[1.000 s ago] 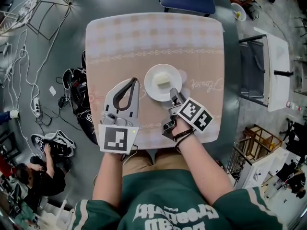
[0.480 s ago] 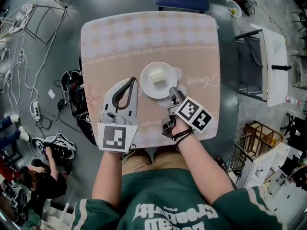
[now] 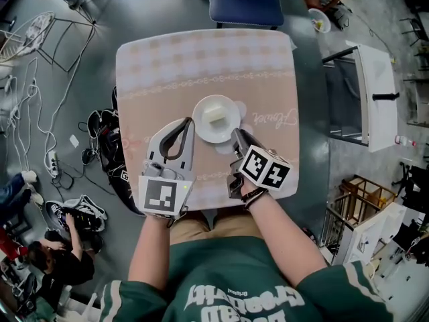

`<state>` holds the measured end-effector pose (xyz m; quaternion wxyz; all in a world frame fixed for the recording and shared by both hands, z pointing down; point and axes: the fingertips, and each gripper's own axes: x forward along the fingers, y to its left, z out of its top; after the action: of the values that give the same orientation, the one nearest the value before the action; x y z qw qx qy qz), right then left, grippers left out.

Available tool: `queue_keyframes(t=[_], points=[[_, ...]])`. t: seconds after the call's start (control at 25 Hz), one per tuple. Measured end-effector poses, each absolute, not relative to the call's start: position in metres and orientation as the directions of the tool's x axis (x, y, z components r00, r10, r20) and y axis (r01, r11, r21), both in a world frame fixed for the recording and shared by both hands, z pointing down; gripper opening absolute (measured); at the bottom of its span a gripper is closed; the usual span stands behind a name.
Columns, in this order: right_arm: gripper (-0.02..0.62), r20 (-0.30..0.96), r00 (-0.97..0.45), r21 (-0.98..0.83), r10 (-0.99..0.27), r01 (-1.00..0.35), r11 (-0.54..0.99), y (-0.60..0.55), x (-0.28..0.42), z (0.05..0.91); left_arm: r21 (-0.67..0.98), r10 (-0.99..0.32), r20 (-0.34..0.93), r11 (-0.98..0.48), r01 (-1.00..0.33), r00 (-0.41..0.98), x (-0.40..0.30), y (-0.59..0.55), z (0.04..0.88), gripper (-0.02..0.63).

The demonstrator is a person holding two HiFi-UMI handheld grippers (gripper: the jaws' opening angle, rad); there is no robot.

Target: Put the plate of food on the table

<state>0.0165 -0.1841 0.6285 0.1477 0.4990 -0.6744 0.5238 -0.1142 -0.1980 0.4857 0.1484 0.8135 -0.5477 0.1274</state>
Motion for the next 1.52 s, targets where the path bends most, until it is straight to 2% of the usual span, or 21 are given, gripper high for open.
queue_keyframes(t=[0.12, 0.44, 0.6, 0.76, 1.12, 1.52], points=[[0.048, 0.7, -0.5, -0.54, -0.51, -0.838, 0.081, -0.184, 0.007, 0.609, 0.137, -0.853, 0.354, -0.359, -0.923, 0.384, -0.108, -0.194, 0.476, 0.009], [0.018, 0.657, -0.581, -0.386, -0.48, -0.807, 0.447, -0.18, -0.018, 0.55, 0.113, -0.853, 0.358, -0.366, -0.924, 0.381, -0.093, -0.176, 0.457, 0.009], [0.015, 0.627, -0.614, -0.294, -0.479, -0.756, 0.585, -0.176, -0.024, 0.519, 0.104, -0.852, 0.357, -0.372, -0.922, 0.384, -0.086, -0.17, 0.447, 0.009], [0.015, 0.596, -0.671, -0.188, -0.441, -0.651, 0.736, -0.167, -0.028, 0.491, 0.093, -0.852, 0.36, -0.373, -0.923, 0.381, -0.081, -0.164, 0.436, 0.009], [0.014, 0.54, -0.728, -0.057, -0.422, -0.532, 0.845, -0.158, -0.01, 0.441, 0.039, -0.845, 0.389, -0.384, -0.923, 0.368, -0.082, -0.146, 0.419, 0.009], [0.014, 0.467, -0.77, -0.013, -0.436, -0.499, 0.867, -0.142, 0.011, 0.402, 0.012, -0.831, 0.394, -0.424, -0.906, 0.394, -0.054, -0.122, 0.406, 0.009]])
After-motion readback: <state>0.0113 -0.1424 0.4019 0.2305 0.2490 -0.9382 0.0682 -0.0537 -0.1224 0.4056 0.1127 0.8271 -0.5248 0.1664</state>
